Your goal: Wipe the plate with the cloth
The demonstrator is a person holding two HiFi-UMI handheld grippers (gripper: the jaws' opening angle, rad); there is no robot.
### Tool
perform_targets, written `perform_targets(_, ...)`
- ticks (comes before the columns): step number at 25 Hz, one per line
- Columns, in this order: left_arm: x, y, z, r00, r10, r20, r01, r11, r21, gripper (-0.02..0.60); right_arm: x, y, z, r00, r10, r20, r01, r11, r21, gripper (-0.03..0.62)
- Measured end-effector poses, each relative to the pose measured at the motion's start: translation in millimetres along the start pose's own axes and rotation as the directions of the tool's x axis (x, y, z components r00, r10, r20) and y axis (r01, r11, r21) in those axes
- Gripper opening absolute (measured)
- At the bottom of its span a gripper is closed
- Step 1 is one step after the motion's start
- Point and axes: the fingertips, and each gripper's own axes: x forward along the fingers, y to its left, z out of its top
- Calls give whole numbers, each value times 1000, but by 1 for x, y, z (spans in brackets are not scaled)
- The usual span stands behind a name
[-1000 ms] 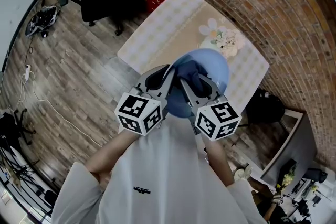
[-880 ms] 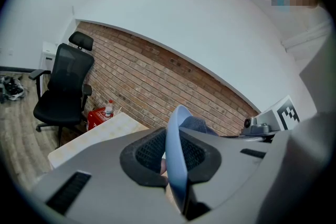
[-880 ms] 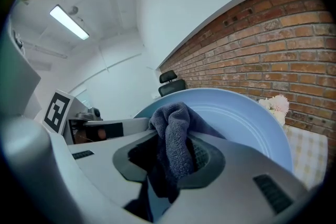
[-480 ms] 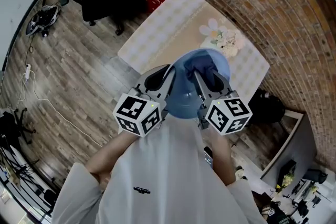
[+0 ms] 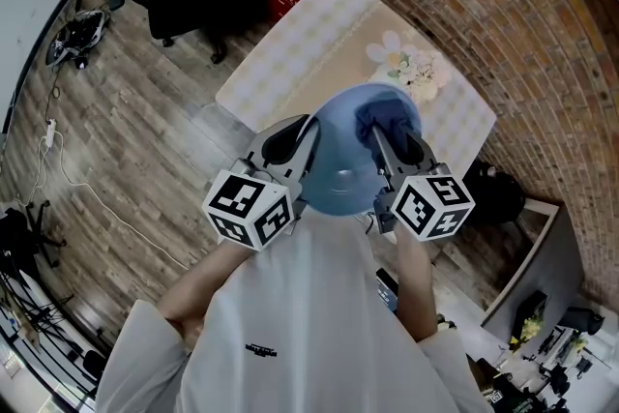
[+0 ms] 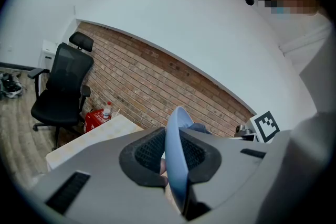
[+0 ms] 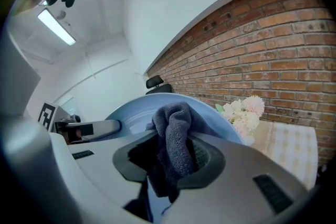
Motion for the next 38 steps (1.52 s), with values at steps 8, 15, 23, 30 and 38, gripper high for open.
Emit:
perform_targets(8, 0, 9, 6, 1000, 16, 14, -16, 1000, -9, 38, -3, -12, -15, 999, -10, -31, 11, 999, 38, 120)
perform_targets(15, 2, 15, 12, 999, 28, 22, -27, 1000, -7, 41, -3, -14, -32, 998, -3, -70, 6, 998, 56, 120)
perform_targets(23, 9, 24, 17, 998, 48, 27, -48, 999, -10, 41, -3, -13, -49, 994, 13, -105, -5, 997, 71, 120)
perform_targets(30, 16, 28, 21, 998, 55, 24, -55, 998, -4, 41, -2, 0, -63, 989, 46, -139, -35, 996, 81, 120)
perform_targets(38, 21, 30, 24, 998, 64, 30, -64, 998, 6, 41, 1, 25, -73, 981, 93, -170, -87, 995, 37, 120)
